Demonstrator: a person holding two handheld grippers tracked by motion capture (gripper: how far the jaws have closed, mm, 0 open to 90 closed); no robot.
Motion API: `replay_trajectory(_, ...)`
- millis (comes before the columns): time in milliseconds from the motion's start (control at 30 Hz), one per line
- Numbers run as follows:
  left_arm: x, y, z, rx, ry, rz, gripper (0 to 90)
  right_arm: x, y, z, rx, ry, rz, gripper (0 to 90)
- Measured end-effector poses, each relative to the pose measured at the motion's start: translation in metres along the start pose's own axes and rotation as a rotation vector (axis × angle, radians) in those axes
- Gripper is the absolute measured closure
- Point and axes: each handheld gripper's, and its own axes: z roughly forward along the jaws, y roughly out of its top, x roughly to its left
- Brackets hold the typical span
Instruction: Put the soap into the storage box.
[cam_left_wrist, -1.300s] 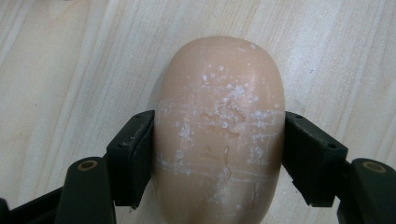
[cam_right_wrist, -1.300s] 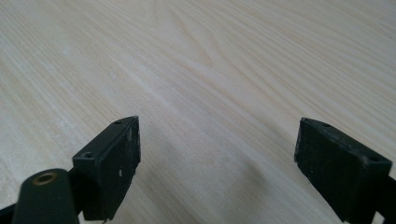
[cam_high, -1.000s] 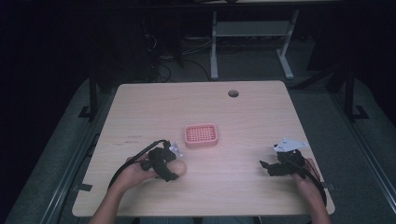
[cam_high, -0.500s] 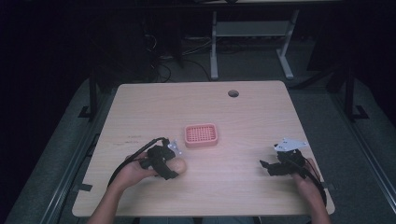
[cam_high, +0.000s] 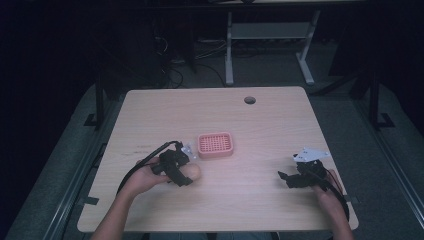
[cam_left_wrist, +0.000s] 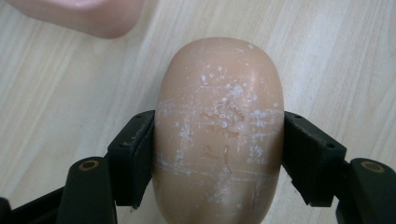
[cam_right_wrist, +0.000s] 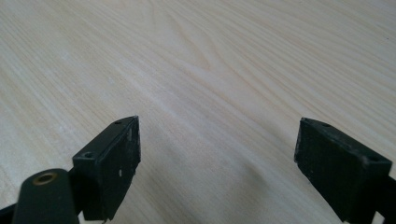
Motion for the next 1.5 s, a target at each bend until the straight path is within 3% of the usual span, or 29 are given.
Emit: replay_trajectory(1500,0.025,0.048,-0.007,0.028,0.016,0.038,31.7,-0.002,0.001,-0.004,-0.030,0.002,0.008,13.9)
